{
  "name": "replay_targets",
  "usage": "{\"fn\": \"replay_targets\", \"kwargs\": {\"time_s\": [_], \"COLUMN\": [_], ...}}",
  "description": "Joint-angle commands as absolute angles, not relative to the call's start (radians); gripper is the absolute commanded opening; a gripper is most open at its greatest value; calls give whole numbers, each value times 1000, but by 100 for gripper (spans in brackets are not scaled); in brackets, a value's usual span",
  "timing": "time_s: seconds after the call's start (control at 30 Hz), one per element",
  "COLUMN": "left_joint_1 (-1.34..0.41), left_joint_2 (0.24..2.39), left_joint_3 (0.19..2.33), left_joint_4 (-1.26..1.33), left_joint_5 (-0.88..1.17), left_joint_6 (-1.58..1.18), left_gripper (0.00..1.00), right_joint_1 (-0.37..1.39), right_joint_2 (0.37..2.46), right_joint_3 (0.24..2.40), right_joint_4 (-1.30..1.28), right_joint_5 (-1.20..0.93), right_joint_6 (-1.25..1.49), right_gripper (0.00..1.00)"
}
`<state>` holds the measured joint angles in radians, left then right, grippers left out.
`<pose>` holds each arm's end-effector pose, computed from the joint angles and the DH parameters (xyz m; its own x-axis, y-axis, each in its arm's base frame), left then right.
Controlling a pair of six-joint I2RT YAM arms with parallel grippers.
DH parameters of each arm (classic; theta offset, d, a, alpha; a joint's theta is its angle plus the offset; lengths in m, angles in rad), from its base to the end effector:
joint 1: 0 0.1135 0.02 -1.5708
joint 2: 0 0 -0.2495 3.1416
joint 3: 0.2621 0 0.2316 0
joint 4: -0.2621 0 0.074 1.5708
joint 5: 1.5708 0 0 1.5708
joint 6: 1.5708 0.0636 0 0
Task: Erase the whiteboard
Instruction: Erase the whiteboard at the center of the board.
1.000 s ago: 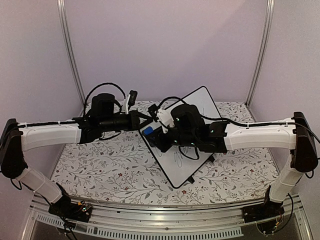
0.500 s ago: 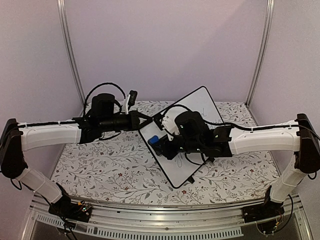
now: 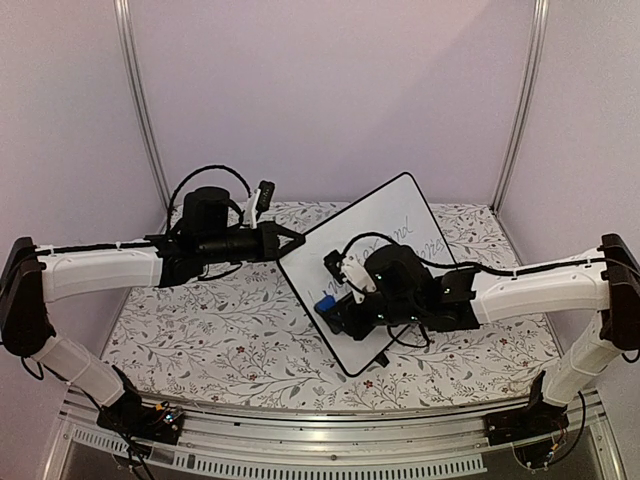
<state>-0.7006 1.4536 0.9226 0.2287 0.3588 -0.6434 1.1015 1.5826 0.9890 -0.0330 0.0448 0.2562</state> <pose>0.2467 -0.2373 0.2600 -0.6979 -0.1462 -0.7011 0.5514 0.5149 -0.6564 0.1623 0.3139 0.2070 -0.4782 -0.3832 -0.7902 -0.7788 0.6009 0.1799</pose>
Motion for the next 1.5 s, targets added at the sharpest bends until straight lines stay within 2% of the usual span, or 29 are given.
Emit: {"fn": "replay_targets", "kwargs": {"time_s": [0.0,0.3,1.03,1.47], "left_joint_1": [-752,-752,-752,-752], "left_joint_2": [1450,1458,1453,1452], "left_joint_3": [927,928,929,930], "left_joint_4": [244,245,245,244], "left_joint_5": [464,469,470,472], "left_joint_6": [-617,-619,-619,-620], "left_gripper": [0,0,0,0], "right_joint_1": [1101,1108,1124,1186], "right_joint_2": [1589,1574,1752,1741], "right_joint_3": [918,888,1299,1143], "right_joint_4": [-106,-90,-223,-291], "right_joint_5": [47,50,321,376], "right_joint_6": [299,327,183,238], "right_gripper": [17,17,17,16]}}
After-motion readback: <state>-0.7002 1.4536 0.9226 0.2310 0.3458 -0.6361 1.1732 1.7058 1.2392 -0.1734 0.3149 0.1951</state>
